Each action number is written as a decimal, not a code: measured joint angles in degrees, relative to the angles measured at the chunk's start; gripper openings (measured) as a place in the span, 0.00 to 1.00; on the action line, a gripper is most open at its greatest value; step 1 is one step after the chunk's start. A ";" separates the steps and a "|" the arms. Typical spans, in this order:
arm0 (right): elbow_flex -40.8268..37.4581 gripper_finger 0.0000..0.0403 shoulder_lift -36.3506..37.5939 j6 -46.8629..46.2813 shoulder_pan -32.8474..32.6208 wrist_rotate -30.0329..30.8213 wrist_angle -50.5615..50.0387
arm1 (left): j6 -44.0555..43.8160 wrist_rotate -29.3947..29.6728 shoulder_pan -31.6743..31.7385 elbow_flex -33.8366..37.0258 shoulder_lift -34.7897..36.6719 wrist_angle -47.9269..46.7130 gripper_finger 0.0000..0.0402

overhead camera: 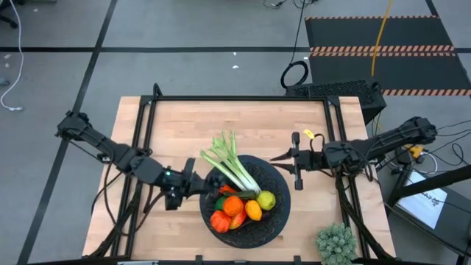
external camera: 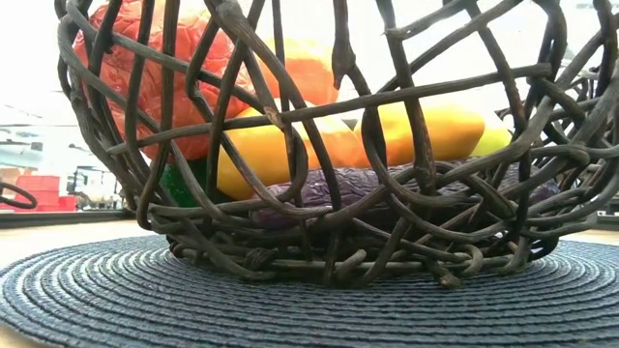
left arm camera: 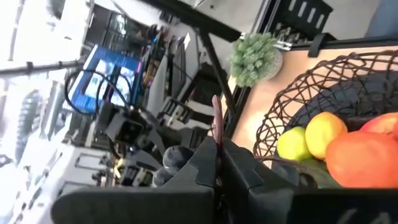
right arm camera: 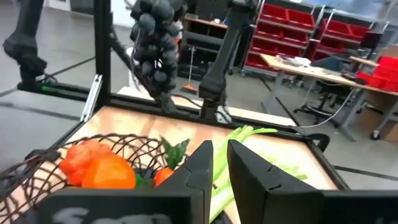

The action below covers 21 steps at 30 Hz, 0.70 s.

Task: Build produce basket
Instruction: Put the violet grapes into the black mesh basket

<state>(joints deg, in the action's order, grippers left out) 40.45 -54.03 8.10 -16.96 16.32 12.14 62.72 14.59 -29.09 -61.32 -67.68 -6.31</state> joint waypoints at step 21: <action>0.00 0.09 -4.65 1.58 -1.21 -0.04 4.35 | -19.99 0.99 -2.54 0.00 -0.04 1.18 0.02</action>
<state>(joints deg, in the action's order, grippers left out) 40.45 -58.67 9.67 -18.17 16.27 16.49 42.73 15.57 -31.64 -61.32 -67.72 -5.13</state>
